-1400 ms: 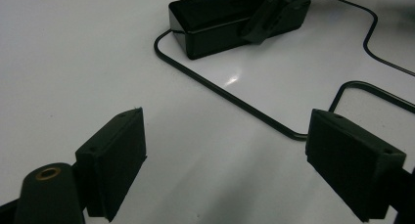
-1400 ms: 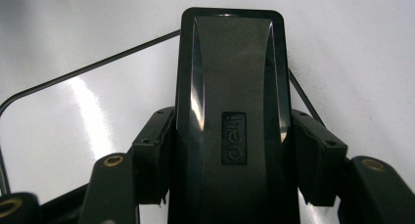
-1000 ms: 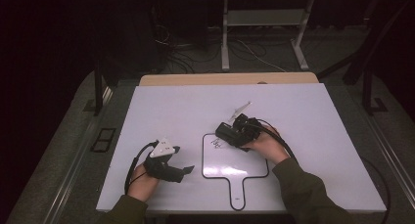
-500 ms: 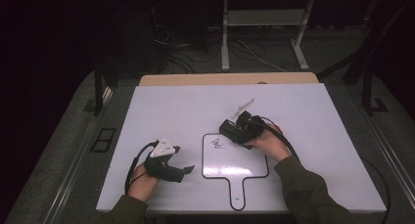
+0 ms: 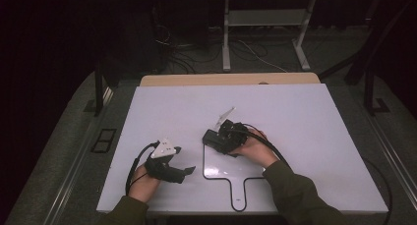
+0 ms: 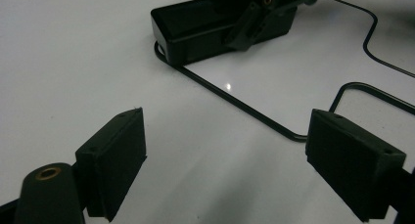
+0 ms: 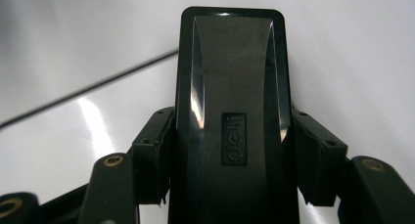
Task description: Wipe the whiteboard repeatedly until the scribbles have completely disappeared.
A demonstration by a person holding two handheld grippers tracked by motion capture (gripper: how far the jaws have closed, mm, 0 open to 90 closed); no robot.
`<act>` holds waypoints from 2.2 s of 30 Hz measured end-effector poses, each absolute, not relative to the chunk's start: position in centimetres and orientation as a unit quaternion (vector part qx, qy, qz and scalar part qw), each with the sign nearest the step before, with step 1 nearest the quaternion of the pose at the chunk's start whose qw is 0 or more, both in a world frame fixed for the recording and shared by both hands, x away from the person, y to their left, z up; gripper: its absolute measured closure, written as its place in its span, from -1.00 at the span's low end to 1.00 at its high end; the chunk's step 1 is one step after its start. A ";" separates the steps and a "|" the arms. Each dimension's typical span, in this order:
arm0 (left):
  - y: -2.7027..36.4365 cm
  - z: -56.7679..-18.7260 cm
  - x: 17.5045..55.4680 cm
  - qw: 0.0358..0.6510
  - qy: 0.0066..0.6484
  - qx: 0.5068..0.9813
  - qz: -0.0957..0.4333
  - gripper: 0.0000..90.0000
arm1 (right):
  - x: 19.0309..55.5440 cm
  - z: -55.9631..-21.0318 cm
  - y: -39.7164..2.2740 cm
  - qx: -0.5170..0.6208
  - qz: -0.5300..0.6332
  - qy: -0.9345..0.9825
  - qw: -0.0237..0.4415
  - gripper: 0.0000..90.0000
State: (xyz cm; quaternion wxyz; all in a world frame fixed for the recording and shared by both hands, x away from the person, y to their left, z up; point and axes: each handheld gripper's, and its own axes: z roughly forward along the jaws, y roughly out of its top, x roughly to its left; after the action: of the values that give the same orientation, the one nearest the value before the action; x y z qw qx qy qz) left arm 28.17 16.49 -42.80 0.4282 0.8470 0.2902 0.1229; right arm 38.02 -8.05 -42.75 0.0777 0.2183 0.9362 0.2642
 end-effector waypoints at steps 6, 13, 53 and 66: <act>16.5 -42.8 28.1 0.430 0.292 0.845 0.122 -0.69 | 38.1 -42.7 -7.8 0.217 0.266 0.937 0.069 -0.14; 16.6 -42.7 28.2 0.423 0.286 0.851 0.124 -0.69 | 40.4 -42.8 -9.9 0.265 0.262 0.924 0.081 -0.14; 16.4 -42.7 28.0 0.433 0.292 0.844 0.123 -0.69 | 38.5 -42.7 -6.9 0.211 0.257 0.939 0.089 -0.14; 16.4 -42.8 28.1 0.430 0.290 0.846 0.123 -0.69 | 39.9 -42.7 -8.0 0.250 0.256 0.929 0.091 -0.14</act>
State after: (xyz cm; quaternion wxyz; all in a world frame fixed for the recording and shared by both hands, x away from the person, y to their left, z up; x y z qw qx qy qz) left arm 28.10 16.38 -42.76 0.4302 0.8461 0.2897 0.1228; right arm 39.94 -7.95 -42.74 0.0911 0.2496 0.9294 0.2561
